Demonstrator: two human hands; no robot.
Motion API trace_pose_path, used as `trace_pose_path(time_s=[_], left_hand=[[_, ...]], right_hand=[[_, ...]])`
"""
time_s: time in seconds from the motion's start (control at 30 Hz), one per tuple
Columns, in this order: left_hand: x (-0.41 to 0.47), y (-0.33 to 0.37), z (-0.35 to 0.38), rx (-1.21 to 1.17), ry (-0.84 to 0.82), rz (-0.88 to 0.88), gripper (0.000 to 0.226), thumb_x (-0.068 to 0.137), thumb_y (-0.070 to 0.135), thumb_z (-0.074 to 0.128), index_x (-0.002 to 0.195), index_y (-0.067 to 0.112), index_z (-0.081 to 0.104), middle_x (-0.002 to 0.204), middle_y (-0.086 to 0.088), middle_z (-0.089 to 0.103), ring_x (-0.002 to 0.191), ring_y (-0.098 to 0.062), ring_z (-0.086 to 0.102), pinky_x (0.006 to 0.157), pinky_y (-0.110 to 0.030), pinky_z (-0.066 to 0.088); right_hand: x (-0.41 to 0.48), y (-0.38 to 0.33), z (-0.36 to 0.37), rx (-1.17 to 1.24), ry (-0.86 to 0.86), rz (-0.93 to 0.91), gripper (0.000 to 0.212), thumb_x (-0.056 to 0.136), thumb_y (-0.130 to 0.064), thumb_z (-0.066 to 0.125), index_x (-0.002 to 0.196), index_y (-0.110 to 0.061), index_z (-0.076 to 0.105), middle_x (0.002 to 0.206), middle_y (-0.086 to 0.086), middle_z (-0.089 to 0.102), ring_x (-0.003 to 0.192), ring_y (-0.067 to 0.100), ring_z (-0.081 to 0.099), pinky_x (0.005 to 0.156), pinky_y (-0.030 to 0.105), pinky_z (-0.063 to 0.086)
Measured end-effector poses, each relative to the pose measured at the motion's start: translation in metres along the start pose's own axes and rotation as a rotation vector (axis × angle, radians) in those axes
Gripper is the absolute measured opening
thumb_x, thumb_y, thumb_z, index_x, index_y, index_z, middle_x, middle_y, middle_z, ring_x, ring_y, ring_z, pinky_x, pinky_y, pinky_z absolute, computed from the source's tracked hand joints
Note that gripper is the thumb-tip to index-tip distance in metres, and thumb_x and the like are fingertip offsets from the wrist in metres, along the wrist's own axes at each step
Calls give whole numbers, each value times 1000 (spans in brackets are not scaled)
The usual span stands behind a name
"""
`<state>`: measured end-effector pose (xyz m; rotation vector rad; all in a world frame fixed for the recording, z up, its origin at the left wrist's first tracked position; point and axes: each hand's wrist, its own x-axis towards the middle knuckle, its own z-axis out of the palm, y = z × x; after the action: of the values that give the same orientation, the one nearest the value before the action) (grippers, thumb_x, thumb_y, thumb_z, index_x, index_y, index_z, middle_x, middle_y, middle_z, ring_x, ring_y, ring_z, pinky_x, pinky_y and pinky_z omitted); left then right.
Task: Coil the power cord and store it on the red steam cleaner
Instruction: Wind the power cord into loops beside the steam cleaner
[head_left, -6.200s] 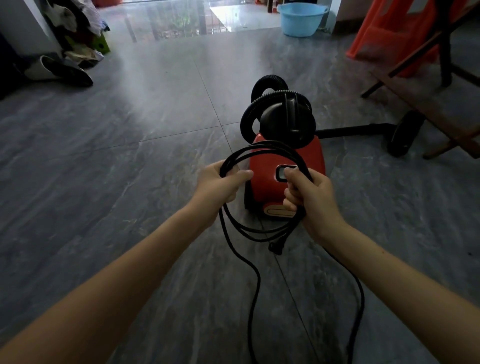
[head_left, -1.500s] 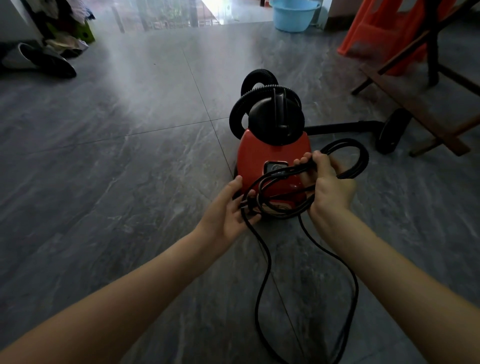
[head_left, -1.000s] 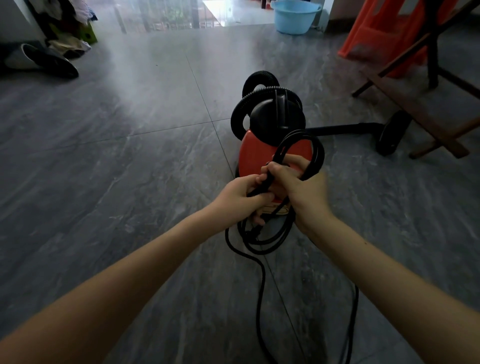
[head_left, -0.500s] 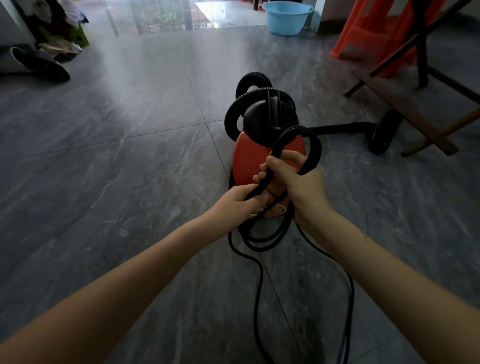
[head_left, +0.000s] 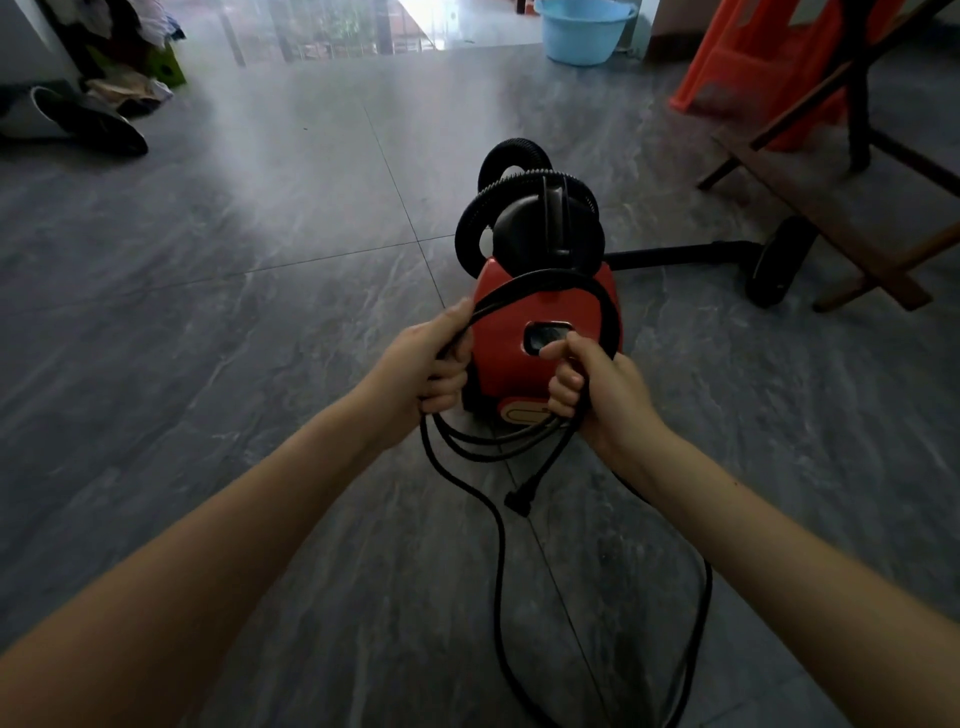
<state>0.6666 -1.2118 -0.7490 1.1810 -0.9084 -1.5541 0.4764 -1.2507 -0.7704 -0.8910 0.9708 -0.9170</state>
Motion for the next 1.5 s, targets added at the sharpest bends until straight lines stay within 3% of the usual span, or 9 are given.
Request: trace_pose_path(time_s=[0.13,0.23,0.4,0.5,0.77,1.0,1.17,1.33,1.5], left_hand=[[1,3,-13,116,116,-21,46,96,40,50,57,21,38,44,8,25,34,-8,19,32,-18,16],[2,4,-24,89,162,-26,45,96,36,52,57,22,34,42,9,24,32,-7,18,30,-17,16],[-3,-5,-15,-136,153,-8,46,96,35,49,58,22,27,40,9,21,31,-6,16,30,-18,12],[-1,-2,-7,-260,174,30,48,96,35,49,57,22,25,38,8,21,30,-7,16,32,-21,10],[3,0,-10,-438,230,69,52,95,37,50,50,22,28,36,7,20,29,-8,15,30,-20,12],[4,-9,1,-360,186,141,49,97,38,48,56,19,30,38,6,24,31,-8,20,30,-20,18],[9,-22,7,-255,227,200,40,98,27,52,61,19,40,45,7,30,37,-5,27,36,-18,28],[4,-33,5,125,205,210,8,100,19,49,93,15,49,67,3,50,60,-11,51,62,-28,50],[-3,-31,-2,302,140,47,23,94,24,58,113,13,51,90,-7,64,82,-23,66,83,-50,56]], right_hand=[[-2,2,-3,-109,-111,-9,22,100,-13,50,96,1,67,58,0,53,62,15,61,60,27,54],[-2,3,-5,-142,-186,18,16,97,-8,54,103,0,67,62,1,58,67,15,64,75,33,57],[-4,10,11,61,-68,57,21,97,-14,53,86,1,62,46,-4,37,46,9,43,66,28,57],[-5,21,17,137,-36,124,24,96,-16,52,80,0,63,46,-3,38,47,10,44,69,31,55],[-14,34,22,-12,-25,221,22,96,-18,55,91,-2,69,79,8,67,87,26,67,88,52,55],[-9,22,35,399,51,100,32,103,-23,45,81,-3,57,59,4,57,64,19,69,79,58,57],[-8,10,36,551,84,83,35,105,-25,41,78,-7,51,52,-1,41,45,8,45,65,40,59],[-5,6,29,549,83,24,39,107,-27,33,75,-9,47,46,-7,29,38,5,29,45,21,38],[-2,4,21,476,56,-77,39,107,-28,32,75,-10,46,47,-7,26,39,5,25,44,20,33]])
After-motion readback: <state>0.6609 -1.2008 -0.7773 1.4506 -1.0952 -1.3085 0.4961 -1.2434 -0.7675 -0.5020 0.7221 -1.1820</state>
